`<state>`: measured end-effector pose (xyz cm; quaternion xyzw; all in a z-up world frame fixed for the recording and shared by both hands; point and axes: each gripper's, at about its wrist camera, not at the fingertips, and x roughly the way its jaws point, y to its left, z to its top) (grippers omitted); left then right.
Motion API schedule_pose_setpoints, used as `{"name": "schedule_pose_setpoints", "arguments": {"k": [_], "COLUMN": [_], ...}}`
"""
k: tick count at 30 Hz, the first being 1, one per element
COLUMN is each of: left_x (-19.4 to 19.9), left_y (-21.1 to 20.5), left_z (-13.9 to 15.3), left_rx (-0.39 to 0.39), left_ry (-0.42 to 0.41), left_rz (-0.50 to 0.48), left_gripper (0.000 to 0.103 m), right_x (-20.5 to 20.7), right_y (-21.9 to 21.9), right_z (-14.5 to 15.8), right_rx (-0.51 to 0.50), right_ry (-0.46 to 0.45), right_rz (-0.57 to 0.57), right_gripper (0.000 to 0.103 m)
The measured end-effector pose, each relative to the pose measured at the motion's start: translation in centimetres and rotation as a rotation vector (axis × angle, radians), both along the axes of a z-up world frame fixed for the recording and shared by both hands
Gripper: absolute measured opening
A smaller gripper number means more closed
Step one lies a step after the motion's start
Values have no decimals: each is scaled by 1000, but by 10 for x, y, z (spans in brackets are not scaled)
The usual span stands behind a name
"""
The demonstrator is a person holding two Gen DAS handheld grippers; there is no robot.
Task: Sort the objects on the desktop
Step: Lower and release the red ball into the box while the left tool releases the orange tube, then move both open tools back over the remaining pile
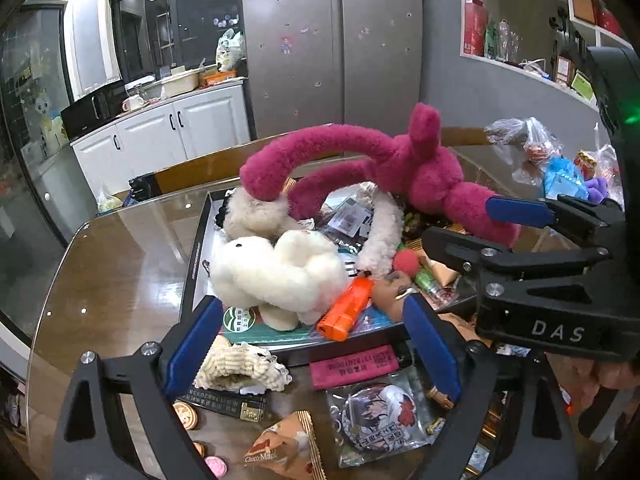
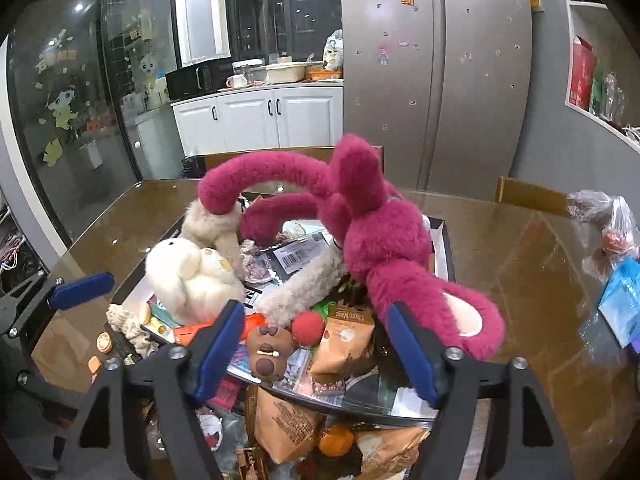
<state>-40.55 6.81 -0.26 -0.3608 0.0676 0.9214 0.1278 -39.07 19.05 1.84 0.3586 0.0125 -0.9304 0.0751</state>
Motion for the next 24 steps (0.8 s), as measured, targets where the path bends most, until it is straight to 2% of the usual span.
{"name": "schedule_pose_setpoints", "arguments": {"k": [13, 24], "left_x": [7, 46], "left_y": [-8, -34], "left_z": [7, 25], "left_rx": [23, 44], "left_ry": [-7, 24], "left_rz": [17, 48], "left_gripper": [94, 94], "right_x": [10, 41], "right_y": [-2, -19], "right_z": [12, 35], "right_rx": [-21, 13], "right_ry": [22, 63], "right_rz": [9, 50], "right_gripper": [80, 80]}}
